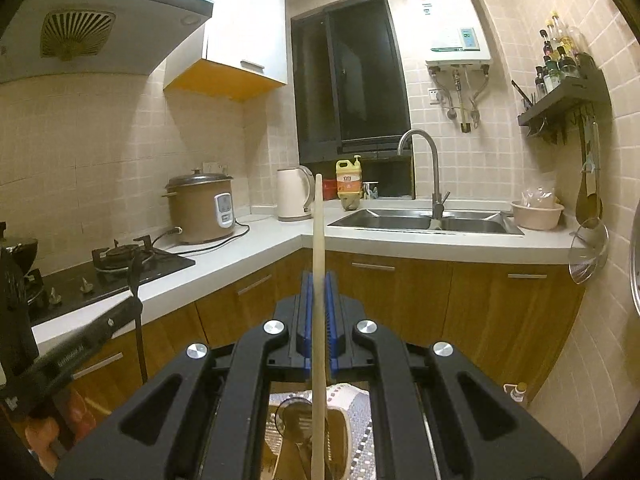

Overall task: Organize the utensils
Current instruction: 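Lift spoon and chopstick and carry both above the yellow holder, then open both tools to drop spoon and chopstick into the holder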

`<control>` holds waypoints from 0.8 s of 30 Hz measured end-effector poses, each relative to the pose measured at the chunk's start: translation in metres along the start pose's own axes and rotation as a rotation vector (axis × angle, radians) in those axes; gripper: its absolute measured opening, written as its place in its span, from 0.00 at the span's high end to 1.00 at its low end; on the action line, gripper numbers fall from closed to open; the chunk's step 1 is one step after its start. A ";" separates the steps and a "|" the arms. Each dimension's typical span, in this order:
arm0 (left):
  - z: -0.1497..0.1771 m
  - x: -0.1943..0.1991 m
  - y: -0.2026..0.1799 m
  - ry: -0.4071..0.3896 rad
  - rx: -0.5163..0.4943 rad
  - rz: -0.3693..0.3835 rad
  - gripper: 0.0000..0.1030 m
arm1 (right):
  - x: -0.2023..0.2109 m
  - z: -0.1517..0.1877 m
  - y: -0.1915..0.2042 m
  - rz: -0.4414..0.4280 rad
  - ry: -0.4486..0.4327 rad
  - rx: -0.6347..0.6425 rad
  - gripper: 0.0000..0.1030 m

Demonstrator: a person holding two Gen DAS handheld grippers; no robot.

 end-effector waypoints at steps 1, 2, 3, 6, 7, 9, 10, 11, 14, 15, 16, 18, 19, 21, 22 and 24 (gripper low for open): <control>0.000 -0.001 0.001 0.002 0.006 0.003 0.96 | 0.000 0.000 0.001 -0.004 -0.002 0.000 0.96; 0.001 -0.001 0.002 0.001 0.011 0.003 0.96 | 0.000 -0.001 0.001 -0.006 -0.006 0.000 0.96; 0.001 -0.001 0.003 0.000 0.012 0.004 0.96 | 0.000 -0.001 0.001 -0.009 -0.008 -0.001 0.96; 0.003 -0.002 0.003 -0.002 0.014 0.013 0.96 | -0.001 0.004 0.002 -0.004 -0.014 0.007 0.96; 0.004 -0.003 0.003 -0.007 0.012 0.010 0.96 | -0.001 0.007 0.002 0.001 -0.016 0.010 0.96; 0.006 -0.003 0.000 -0.016 -0.003 -0.003 0.96 | -0.004 0.015 0.004 0.021 -0.024 0.021 0.96; 0.009 -0.006 -0.002 -0.020 -0.027 -0.032 0.96 | -0.006 0.017 0.005 0.031 -0.028 0.032 0.96; 0.010 -0.007 -0.004 -0.027 -0.045 -0.053 0.96 | -0.008 0.019 0.008 0.050 -0.040 0.055 0.96; 0.015 -0.011 -0.006 -0.031 -0.068 -0.075 0.96 | -0.012 0.024 0.015 0.040 -0.043 0.097 0.96; 0.016 -0.010 -0.006 -0.038 -0.066 -0.078 0.96 | -0.011 0.027 0.017 0.032 -0.048 0.100 0.96; 0.017 -0.010 -0.007 -0.043 -0.069 -0.081 0.96 | -0.010 0.029 0.018 0.035 -0.057 0.109 0.96; 0.019 -0.009 -0.007 -0.050 -0.077 -0.092 0.96 | -0.007 0.033 0.020 0.040 -0.075 0.129 0.96; 0.020 -0.010 -0.006 -0.050 -0.073 -0.091 0.96 | -0.007 0.036 0.021 0.034 -0.078 0.134 0.96; 0.022 -0.010 -0.004 -0.050 -0.063 -0.082 0.95 | -0.009 0.041 0.022 0.026 -0.079 0.150 0.96; 0.022 -0.010 -0.004 -0.054 -0.060 -0.084 0.95 | -0.010 0.042 0.023 0.019 -0.075 0.159 0.96; 0.022 -0.007 -0.005 -0.062 -0.062 -0.083 0.95 | -0.012 0.049 0.023 0.001 -0.064 0.176 0.96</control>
Point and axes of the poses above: each gripper's, at about its wrist camera, not at the fingertips, and x roughly against the way its jaws point, y to its left, z to its underside, the point moved 1 cm from there along -x, roughly the way its jaws point, and after that the axes turned 1 degree about x, right-handed, at the moved point
